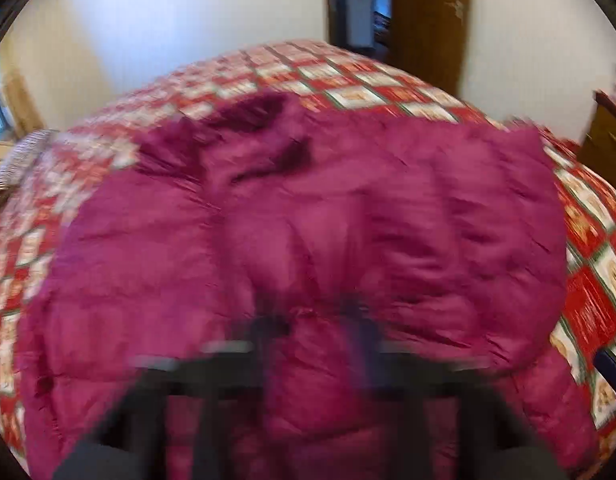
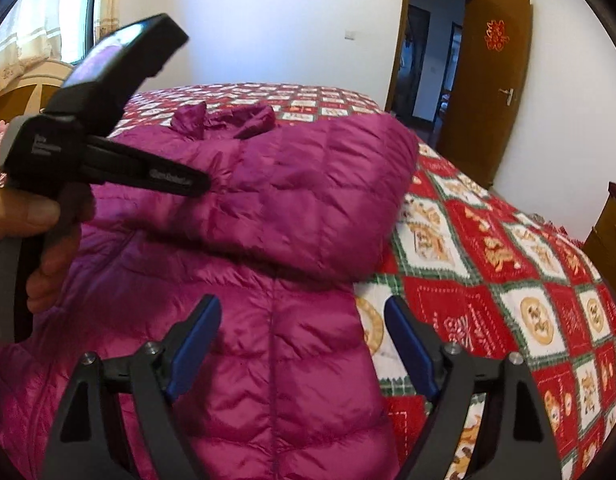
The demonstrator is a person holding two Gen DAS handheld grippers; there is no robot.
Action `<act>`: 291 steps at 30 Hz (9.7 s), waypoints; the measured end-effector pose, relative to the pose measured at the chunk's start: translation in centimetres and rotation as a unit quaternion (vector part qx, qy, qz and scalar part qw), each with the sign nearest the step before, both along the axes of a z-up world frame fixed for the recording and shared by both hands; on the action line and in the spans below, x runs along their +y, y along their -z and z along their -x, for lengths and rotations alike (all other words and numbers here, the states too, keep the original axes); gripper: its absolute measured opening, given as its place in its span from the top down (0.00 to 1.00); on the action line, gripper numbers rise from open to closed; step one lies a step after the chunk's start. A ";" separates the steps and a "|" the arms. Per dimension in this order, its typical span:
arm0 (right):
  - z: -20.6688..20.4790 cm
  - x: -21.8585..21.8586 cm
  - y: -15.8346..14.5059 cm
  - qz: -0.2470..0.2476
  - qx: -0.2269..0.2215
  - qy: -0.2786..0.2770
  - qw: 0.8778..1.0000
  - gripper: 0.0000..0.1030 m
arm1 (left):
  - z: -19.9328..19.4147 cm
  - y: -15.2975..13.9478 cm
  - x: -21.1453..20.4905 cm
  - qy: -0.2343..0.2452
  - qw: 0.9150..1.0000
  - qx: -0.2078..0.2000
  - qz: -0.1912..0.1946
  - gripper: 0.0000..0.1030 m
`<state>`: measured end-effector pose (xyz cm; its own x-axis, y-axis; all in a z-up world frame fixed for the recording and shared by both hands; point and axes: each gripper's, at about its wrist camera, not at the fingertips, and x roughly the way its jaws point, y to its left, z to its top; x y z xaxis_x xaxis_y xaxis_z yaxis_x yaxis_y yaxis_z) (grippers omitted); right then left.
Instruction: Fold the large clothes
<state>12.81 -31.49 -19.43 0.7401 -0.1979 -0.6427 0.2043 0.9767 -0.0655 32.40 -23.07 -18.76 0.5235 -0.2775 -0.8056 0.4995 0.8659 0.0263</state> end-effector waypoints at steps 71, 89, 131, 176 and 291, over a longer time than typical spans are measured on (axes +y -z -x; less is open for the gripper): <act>-11.1 -2.9 2.4 -0.069 0.061 -0.039 0.995 0.46 | 1.0 3.3 11.6 -0.188 0.979 -0.065 -0.040 0.12; -11.5 -1.5 2.8 -0.020 0.072 -0.030 0.997 0.46 | 0.7 3.8 11.7 -0.189 0.979 -0.061 -0.042 0.09; -3.9 -2.1 0.0 -0.077 0.014 -0.029 0.997 0.13 | 8.6 -2.5 36.0 -0.350 0.933 -0.080 -0.011 0.76; -10.7 -0.3 -1.3 -0.206 0.061 -0.094 0.972 0.84 | 3.5 0.8 25.4 -0.259 0.963 -0.078 -0.014 0.12; -29.9 -6.3 -5.6 -0.065 0.040 -0.079 0.994 0.26 | -29.5 -4.1 10.9 -0.210 0.977 -0.006 -0.028 0.08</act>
<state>42.75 -37.78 -13.85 0.7009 0.0055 -0.7133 0.0465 0.9975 0.0533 61.91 -12.19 -14.64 0.5914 0.0089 -0.8064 0.0998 0.9914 0.0841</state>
